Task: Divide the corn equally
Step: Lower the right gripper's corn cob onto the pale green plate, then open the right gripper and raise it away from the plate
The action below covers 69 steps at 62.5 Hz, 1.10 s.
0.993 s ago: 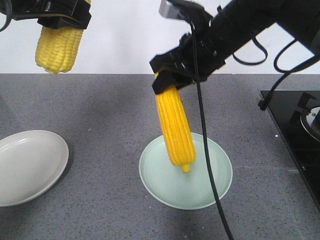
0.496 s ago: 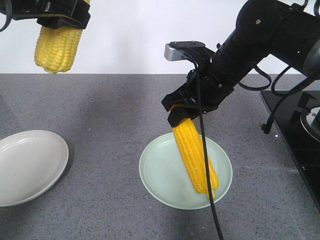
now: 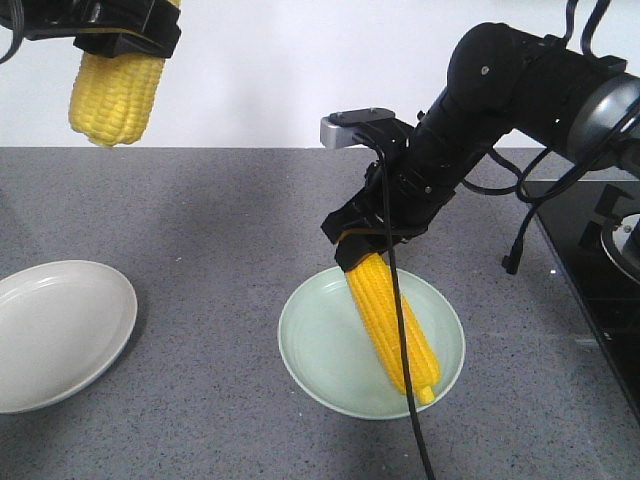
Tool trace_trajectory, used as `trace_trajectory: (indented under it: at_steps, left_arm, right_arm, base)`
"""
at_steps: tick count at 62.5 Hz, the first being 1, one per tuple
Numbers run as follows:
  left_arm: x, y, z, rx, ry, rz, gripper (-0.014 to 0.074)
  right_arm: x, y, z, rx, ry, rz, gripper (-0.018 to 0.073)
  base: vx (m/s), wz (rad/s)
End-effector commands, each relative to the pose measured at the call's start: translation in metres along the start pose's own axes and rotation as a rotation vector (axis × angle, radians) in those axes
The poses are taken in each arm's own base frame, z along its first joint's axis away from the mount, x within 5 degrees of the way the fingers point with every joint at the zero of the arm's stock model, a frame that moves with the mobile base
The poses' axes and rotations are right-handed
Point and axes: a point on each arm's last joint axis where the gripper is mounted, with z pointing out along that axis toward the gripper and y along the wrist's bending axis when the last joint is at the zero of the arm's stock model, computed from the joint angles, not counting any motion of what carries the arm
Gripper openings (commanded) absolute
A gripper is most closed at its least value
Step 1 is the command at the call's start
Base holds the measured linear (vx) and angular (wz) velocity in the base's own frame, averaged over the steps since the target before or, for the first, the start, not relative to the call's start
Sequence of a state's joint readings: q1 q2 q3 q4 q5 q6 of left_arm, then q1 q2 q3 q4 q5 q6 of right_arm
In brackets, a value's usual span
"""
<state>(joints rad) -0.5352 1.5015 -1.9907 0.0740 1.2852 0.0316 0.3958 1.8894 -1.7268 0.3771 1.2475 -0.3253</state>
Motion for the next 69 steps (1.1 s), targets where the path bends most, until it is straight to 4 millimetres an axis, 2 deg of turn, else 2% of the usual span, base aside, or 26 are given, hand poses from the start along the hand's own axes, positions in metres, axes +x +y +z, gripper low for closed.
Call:
trace_trajectory:
  at_steps: [1,15,31,37,57,69]
  left_arm:
    - [-0.004,0.001,-0.02,-0.007,-0.082,-0.011,-0.0006]
    - [-0.004,0.001,-0.02,-0.007,-0.082,-0.011,-0.0006]
    - [-0.004,0.001,-0.02,-0.007,-0.082,-0.011,-0.0006]
    - [-0.004,0.001,-0.02,-0.007,-0.082,-0.011,-0.0006]
    - [-0.004,0.001,-0.02,-0.007,-0.082,-0.011,-0.0006]
    - [-0.004,0.003,-0.02,-0.023,-0.081,-0.005,-0.0006]
  right_arm:
    - [0.0,0.006,-0.02,0.012,-0.025,-0.035,0.011]
    - [0.001,0.001,-0.014,0.036,-0.003,-0.046,0.018]
    - [0.001,0.001,-0.014,0.033,0.005,-0.064,0.0426]
    - [0.001,0.001,-0.014,0.032,0.008,-0.064,0.0487]
    - [0.001,0.002,-0.016,0.034,0.001,-0.066,0.0496]
    - [0.0,0.007,-0.037,0.067,-0.09,-0.081,0.0488]
  base:
    - [0.0,0.0]
    - [0.0,0.0]
    - [0.0,0.0]
    - [0.0,0.0]
    - [0.0,0.0]
    - [0.0,0.0]
